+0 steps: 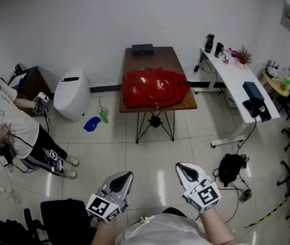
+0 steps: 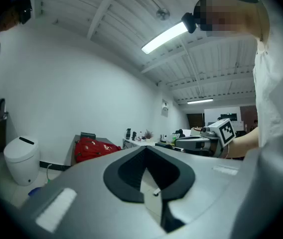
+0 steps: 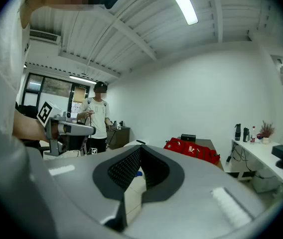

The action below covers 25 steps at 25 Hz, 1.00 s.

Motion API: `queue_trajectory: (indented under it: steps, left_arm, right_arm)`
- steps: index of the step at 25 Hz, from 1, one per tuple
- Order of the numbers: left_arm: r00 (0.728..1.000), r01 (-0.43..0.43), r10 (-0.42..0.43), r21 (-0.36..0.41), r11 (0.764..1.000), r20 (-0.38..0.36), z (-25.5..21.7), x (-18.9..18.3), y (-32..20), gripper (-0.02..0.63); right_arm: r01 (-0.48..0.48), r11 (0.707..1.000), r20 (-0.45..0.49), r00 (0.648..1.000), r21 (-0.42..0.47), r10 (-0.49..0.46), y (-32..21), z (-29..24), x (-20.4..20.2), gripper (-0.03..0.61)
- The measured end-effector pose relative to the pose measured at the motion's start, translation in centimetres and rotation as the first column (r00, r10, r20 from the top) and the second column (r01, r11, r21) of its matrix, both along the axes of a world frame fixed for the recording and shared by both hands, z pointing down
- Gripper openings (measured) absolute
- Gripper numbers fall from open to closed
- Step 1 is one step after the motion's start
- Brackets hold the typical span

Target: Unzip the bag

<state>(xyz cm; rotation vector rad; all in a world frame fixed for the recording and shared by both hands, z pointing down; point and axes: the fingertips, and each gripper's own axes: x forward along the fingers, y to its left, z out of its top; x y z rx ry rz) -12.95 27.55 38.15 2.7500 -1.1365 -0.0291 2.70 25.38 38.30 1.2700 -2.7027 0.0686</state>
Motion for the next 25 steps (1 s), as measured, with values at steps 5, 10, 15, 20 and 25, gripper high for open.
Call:
queue_trajectory:
  steps: [5,10,15,20,25]
  left_arm:
    - [0.999,-0.002,0.002,-0.005,1.000,0.040,1.1,0.3,-3.6,0.006]
    - [0.997,0.013,-0.014,0.018,1.000,0.073,2.0,1.0,-10.5,0.006]
    - [0.995,0.064,-0.065,0.010,0.998,0.072,2.6,2.4,-20.5,0.006]
    - [0.993,0.067,-0.066,-0.004,0.998,0.096,1.7,5.1,-30.5,0.006]
    - [0.994,0.067,-0.060,-0.066,0.996,0.093,3.0,6.4,-36.9,0.006]
  right_arm:
    - [0.011,0.999,-0.022,1.000,-0.033,-0.011,-3.3,1.7,-0.1,0.003]
    - [0.022,1.000,0.029,0.999,0.001,-0.022,-10.6,2.9,0.9,0.004]
    - [0.049,0.999,0.040,0.998,0.012,-0.049,-21.3,2.8,3.4,0.005]
    - [0.088,0.996,0.031,0.996,-0.028,-0.087,-31.5,0.8,5.6,0.003]
    - [0.113,0.990,0.037,0.993,-0.085,-0.110,-38.1,2.5,5.9,0.005]
